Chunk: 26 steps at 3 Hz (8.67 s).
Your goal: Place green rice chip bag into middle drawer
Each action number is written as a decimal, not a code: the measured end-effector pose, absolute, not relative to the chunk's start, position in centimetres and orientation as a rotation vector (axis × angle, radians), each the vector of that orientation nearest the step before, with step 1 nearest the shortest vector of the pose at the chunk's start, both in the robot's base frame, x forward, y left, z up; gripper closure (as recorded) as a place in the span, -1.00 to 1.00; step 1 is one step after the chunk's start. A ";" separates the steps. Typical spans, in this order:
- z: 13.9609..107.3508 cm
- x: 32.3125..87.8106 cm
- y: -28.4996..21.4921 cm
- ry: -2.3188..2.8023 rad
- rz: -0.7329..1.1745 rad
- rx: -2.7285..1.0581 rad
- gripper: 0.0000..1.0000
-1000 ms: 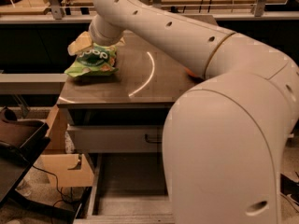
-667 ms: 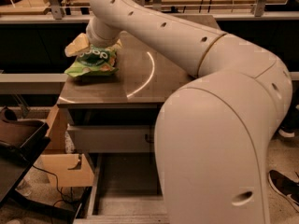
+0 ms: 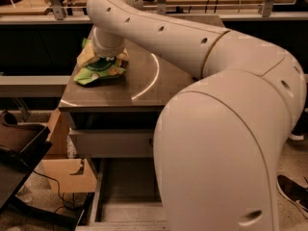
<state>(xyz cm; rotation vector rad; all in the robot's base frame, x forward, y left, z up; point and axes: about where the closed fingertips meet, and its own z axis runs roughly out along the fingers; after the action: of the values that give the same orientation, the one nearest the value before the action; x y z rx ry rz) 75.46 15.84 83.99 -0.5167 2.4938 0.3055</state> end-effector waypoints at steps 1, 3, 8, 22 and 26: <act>83.6 75.4 15.9 2.501 0.308 -0.512 -0.21; 83.8 75.4 16.0 2.503 0.307 -0.514 0.74; 87.2 73.4 14.1 2.447 0.317 -0.514 1.00; 70.3 41.8 -15.3 2.554 0.642 0.091 1.00; 58.9 42.9 -14.2 2.711 0.488 0.031 1.00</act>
Offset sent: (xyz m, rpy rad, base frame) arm -0.0010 0.0006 -0.0044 0.0005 0.0085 -0.0050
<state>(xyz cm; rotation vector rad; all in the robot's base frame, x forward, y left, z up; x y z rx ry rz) 42.93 -14.20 58.94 0.0314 2.7112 0.4883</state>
